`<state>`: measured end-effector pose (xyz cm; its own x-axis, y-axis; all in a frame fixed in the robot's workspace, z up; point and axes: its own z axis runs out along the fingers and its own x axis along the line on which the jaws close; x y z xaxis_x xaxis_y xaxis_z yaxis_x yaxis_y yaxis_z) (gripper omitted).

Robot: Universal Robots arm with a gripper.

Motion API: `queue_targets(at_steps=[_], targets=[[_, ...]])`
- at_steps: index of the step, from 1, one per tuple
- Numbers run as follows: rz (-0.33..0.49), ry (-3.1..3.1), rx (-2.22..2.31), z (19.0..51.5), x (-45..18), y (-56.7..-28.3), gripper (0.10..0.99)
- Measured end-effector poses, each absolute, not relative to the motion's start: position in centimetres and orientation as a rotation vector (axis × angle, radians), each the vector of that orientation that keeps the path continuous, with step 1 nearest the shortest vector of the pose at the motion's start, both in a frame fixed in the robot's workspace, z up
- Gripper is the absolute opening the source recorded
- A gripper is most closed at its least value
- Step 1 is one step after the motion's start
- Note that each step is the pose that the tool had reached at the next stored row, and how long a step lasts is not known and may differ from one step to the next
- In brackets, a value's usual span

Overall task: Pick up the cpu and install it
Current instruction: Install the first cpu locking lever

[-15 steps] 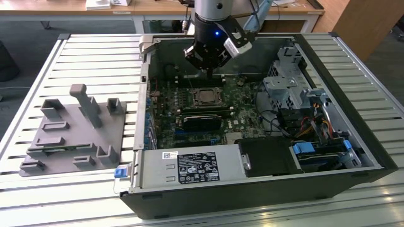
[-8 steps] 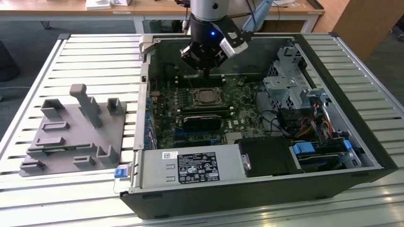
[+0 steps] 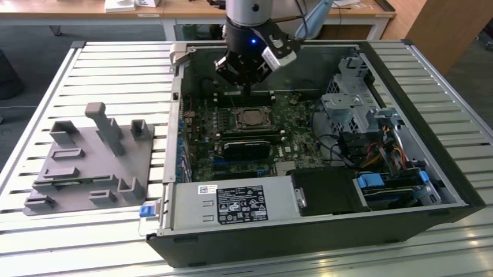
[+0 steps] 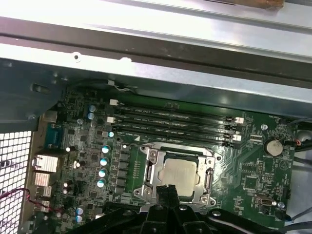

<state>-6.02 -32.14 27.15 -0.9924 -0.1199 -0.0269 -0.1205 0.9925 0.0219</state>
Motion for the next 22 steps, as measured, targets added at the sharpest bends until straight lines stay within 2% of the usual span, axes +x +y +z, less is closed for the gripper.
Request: queue_targets(at_steps=[22], targets=[[0.036,3.112,-0.135,26.3,-10.0,-31.5,0.106]])
